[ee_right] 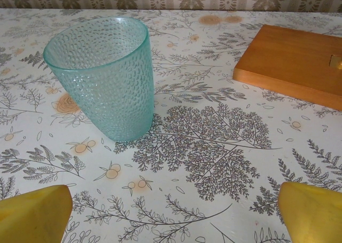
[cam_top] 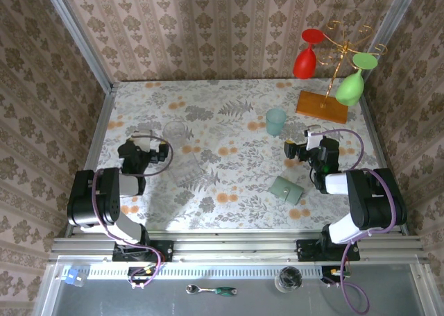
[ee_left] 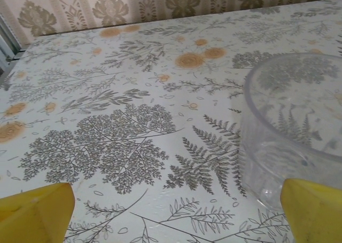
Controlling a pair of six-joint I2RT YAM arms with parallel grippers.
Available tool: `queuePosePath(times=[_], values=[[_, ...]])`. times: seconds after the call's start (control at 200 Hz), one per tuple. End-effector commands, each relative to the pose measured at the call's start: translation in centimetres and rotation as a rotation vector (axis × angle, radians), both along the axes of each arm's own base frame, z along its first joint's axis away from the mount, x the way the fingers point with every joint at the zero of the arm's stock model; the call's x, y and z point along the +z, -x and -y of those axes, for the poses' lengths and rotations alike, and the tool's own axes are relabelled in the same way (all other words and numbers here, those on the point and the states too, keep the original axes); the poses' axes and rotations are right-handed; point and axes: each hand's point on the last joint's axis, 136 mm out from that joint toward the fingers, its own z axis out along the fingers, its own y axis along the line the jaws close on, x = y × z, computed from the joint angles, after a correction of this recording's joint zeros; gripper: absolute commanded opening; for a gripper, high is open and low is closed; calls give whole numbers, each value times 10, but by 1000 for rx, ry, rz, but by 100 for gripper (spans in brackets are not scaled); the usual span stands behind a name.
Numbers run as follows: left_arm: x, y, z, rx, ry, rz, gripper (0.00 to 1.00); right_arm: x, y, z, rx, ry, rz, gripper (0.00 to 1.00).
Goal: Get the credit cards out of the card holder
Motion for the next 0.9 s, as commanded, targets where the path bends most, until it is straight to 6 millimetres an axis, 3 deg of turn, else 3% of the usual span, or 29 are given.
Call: queuePosePath(times=[0.0, 0.325, 0.66, 0.7, 0.725, 0.895], values=[[3, -5, -10, 50, 13, -6, 100, 8, -4, 1, 4, -12, 29, 100], [4, -4, -14, 108, -21, 9, 100, 9, -6, 5, -22, -10, 20, 100], [36, 6, -22, 192, -51, 35, 100, 26, -5, 4, -15, 0, -49, 100], [39, 7, -22, 201, -56, 20, 100, 22, -4, 6, -26, 8, -74, 100], [40, 7, -22, 207, -57, 9, 100, 33, -4, 7, -35, 12, -52, 100], [47, 16, -12, 237, -25, -115, 100, 44, 1, 13, -80, 10, -73, 98]])
